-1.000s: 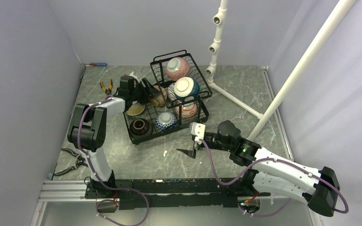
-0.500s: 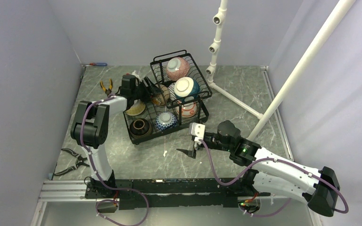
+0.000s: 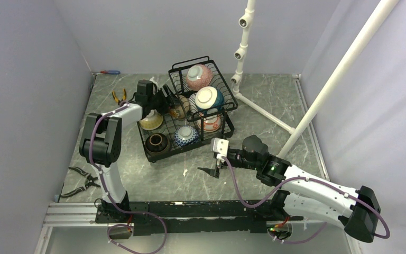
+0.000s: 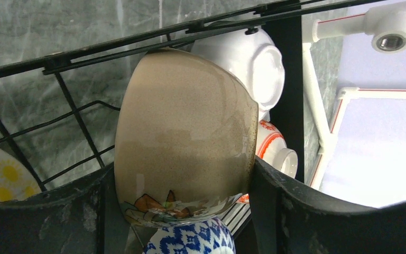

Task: Load the bowls into the dish rack
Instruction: Turn the bowl upside down on the dish rack.

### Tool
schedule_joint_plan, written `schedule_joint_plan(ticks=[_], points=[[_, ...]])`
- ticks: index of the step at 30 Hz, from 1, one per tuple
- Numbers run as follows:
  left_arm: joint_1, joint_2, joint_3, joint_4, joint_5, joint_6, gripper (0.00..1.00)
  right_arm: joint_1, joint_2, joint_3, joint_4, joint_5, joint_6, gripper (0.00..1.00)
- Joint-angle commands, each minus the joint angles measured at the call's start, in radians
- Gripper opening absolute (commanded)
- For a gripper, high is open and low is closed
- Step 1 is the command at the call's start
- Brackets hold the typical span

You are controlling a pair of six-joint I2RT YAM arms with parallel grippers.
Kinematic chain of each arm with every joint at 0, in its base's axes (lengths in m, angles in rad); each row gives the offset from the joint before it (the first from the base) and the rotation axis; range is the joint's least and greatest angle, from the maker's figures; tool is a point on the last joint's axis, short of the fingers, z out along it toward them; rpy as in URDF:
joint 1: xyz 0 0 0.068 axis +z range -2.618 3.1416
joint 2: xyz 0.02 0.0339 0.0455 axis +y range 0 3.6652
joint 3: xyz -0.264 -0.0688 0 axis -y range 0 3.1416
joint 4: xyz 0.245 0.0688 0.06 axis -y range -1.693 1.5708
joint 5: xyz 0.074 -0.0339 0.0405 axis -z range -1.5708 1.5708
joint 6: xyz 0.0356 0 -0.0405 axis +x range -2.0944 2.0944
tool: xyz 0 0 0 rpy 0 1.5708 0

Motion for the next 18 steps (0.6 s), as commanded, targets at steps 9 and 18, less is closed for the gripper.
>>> schedule_joint_plan(ticks=[9, 18], points=[[-0.001, -0.042, 0.068, -0.17, -0.059, 0.096, 0.89, 0.002, -0.004, 0.018, 0.026, -0.001, -0.011, 1.0], [-0.001, -0.098, 0.098, -0.272, -0.131, 0.17, 0.94, 0.002, -0.007, 0.017, 0.026, 0.0, -0.011, 1.0]])
